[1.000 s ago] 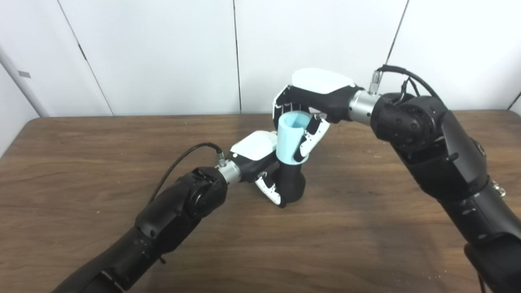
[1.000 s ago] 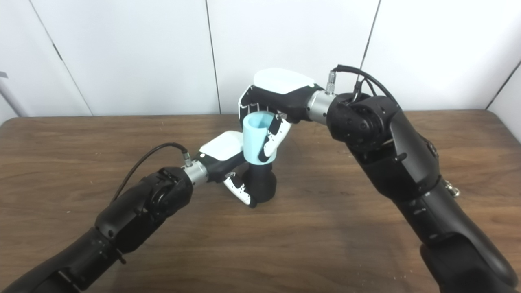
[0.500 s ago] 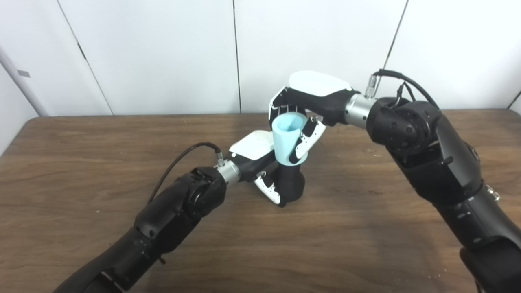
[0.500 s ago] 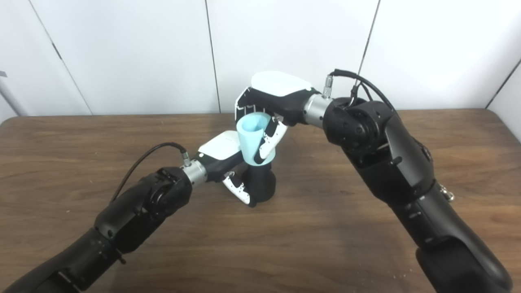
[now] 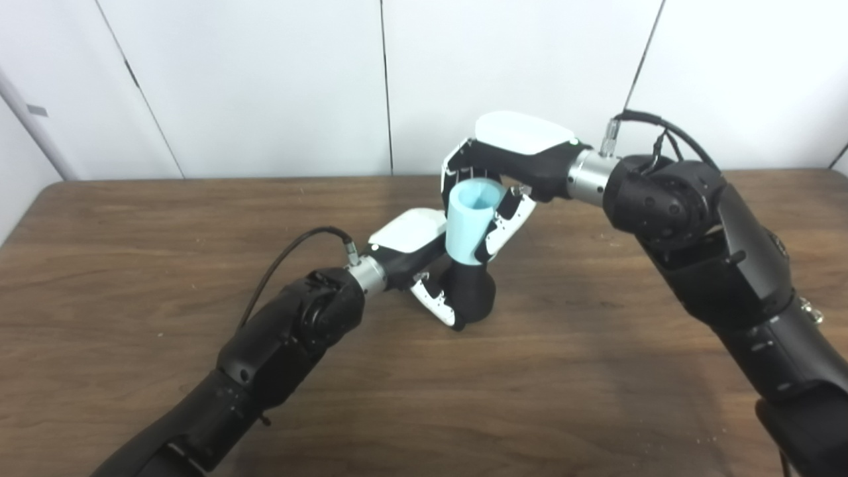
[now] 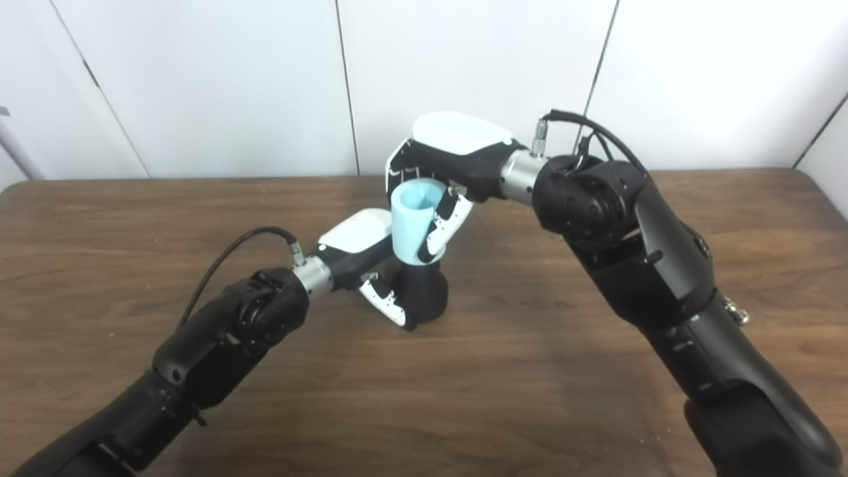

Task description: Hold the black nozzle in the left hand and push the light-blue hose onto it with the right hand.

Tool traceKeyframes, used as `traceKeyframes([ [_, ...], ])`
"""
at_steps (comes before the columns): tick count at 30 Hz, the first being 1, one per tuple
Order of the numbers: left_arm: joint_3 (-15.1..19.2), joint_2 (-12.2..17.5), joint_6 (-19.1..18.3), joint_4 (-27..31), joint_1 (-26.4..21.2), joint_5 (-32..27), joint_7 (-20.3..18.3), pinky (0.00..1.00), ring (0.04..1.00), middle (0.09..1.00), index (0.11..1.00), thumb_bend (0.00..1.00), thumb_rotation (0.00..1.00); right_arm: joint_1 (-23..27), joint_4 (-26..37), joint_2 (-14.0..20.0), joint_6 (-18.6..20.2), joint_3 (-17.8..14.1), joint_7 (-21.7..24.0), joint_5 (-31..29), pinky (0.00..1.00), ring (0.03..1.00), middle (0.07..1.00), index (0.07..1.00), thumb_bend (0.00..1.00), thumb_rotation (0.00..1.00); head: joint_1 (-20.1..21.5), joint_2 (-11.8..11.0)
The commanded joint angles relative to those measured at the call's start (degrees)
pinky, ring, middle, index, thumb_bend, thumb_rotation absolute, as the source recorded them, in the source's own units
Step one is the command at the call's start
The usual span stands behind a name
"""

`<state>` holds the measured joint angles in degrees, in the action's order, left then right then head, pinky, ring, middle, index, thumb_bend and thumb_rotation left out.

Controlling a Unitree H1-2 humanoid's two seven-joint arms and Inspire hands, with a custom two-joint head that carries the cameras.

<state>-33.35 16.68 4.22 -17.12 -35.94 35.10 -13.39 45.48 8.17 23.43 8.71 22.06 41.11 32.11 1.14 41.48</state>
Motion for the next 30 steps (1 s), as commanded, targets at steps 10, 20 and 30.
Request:
traceKeyframes([
  [10,3.7,1.7,-5.4,-3.7,3.8,0.1,-3.2,1.00,0.592,0.475,0.492,0.53,0.00,-0.3,1.2,1.8,0.9,-0.5,0.5,-0.3,0.38,0.454,0.476,0.494,0.50,0.00,0.2,0.3],
  [20,4.9,1.5,-4.7,-4.3,3.7,-0.6,-2.9,1.00,0.601,0.479,0.490,0.53,0.00,-1.0,0.6,1.7,0.1,-0.1,-0.2,0.1,0.38,0.448,0.476,0.497,0.50,0.00,0.2,0.4],
  [30,5.6,1.1,-4.7,-4.4,3.9,-1.3,-2.1,1.00,0.603,0.475,0.491,0.53,0.00,-2.0,0.1,1.7,-1.5,1.6,-1.0,1.3,0.41,0.428,0.456,0.510,0.50,0.00,0.1,0.6],
])
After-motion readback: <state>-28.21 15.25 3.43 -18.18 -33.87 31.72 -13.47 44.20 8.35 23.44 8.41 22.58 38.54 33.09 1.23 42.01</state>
